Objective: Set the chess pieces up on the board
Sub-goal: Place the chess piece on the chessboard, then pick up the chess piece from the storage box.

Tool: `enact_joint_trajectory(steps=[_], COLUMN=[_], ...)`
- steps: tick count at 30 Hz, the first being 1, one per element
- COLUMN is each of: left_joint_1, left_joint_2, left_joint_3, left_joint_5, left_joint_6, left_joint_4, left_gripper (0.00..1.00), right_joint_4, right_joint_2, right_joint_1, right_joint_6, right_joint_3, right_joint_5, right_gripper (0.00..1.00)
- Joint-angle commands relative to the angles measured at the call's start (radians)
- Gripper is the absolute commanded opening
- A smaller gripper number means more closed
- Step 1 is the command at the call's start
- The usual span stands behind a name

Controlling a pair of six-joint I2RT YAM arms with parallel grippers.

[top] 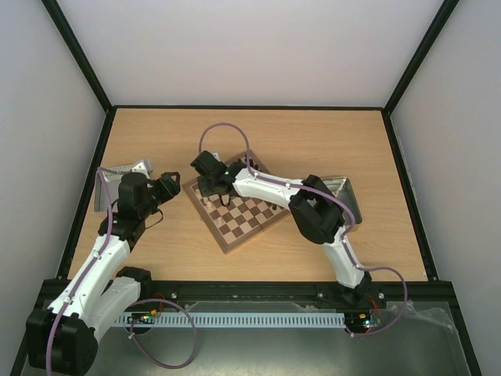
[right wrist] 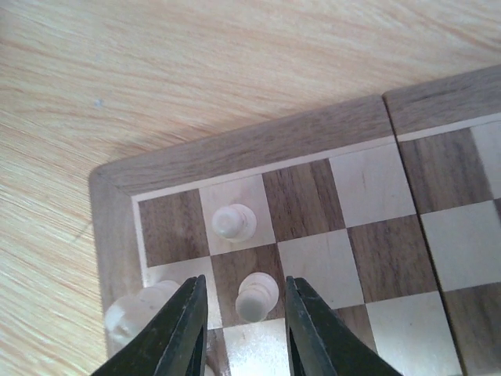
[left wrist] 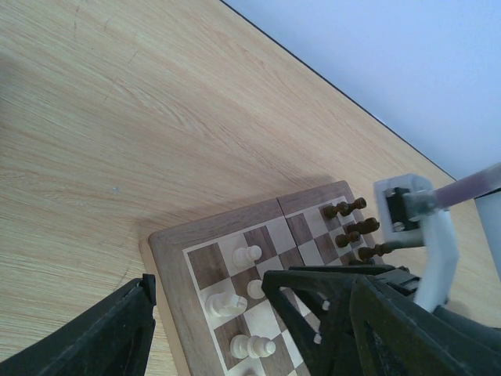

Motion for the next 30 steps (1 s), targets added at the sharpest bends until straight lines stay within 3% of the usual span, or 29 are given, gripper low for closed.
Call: enact_joint_trajectory(steps=[1, 7, 13, 19, 23, 30], left_joint_1=[-0.005, -0.005, -0.006, -0.011, -0.015, -0.018], left_joint_2=[-0.005, -0.009, 0.02, 0.082, 0.126, 0.207], left_joint_3=[0.003, 0.022, 0.083, 0.141, 0.167, 0.211], left_joint_5=[-0.004, 0.0, 0.009, 0.013, 0.012, 0.005], left_joint_6=[0.011, 0.02, 0.056, 0.086, 0.1, 0.103], left_joint_4=[-0.012, -0.034, -0.03, 0.046, 0.121, 0.186], left_gripper=[0.7, 0.7, 0.7, 0.71, 0.71, 0.71], right_joint_4=[-0.034, 0.02, 0.117, 0.122, 0.123, 0.09], right_joint_2=[-0.086, -0.201, -0.458, -0.756, -0.923, -0.967], right_joint_1=[0.005, -0.003, -0.083, -0.259, -0.426, -0.649], right_joint_6=[0.012, 0.046, 0.109, 0.159, 0.177, 0.188], right_joint_3=[0.025, -0.075, -0.379, -0.682, -0.83, -0.958], right_joint_5=[0.03, 0.106, 0.213, 0.324, 0.297, 0.231], right_gripper=[0.27, 0.27, 0.3, 0.35, 0.39, 0.4])
